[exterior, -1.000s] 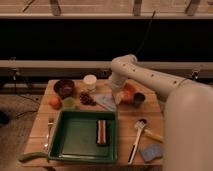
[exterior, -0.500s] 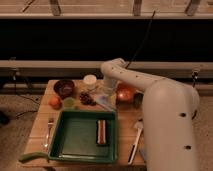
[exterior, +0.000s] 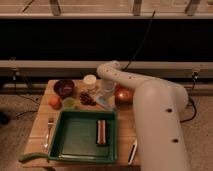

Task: Wipe purple bowl with towel

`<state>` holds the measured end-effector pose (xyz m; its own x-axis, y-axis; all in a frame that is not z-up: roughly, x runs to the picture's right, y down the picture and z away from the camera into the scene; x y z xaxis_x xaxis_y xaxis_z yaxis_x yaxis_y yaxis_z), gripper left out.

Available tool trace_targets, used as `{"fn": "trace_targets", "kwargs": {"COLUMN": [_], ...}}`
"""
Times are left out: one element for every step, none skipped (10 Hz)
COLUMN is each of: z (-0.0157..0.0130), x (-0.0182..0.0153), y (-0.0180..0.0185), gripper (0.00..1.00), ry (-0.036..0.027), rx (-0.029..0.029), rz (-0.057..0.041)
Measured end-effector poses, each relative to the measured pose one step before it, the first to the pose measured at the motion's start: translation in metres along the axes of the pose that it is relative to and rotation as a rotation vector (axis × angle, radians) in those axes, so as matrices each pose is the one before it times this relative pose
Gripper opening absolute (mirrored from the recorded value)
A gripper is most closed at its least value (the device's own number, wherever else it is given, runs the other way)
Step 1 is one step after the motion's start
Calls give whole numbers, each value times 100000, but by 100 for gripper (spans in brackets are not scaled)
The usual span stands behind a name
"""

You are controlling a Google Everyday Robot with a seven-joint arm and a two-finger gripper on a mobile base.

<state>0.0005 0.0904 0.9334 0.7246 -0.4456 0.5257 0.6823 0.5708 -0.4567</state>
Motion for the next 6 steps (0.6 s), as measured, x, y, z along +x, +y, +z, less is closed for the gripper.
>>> {"fn": "trace_targets", "kwargs": {"z": [332, 345, 239, 344, 291, 237], "x": [-53, -62, -28, -62, -42, -68], "y": [7, 75, 79, 166, 157, 65], "gripper": [80, 80, 80, 78, 70, 59], "ry": [482, 291, 304, 295, 428, 337], "rx": [-1109, -1124, -903, -1155, -1023, -767], "rz": [-294, -215, -304, -497, -727, -664]}}
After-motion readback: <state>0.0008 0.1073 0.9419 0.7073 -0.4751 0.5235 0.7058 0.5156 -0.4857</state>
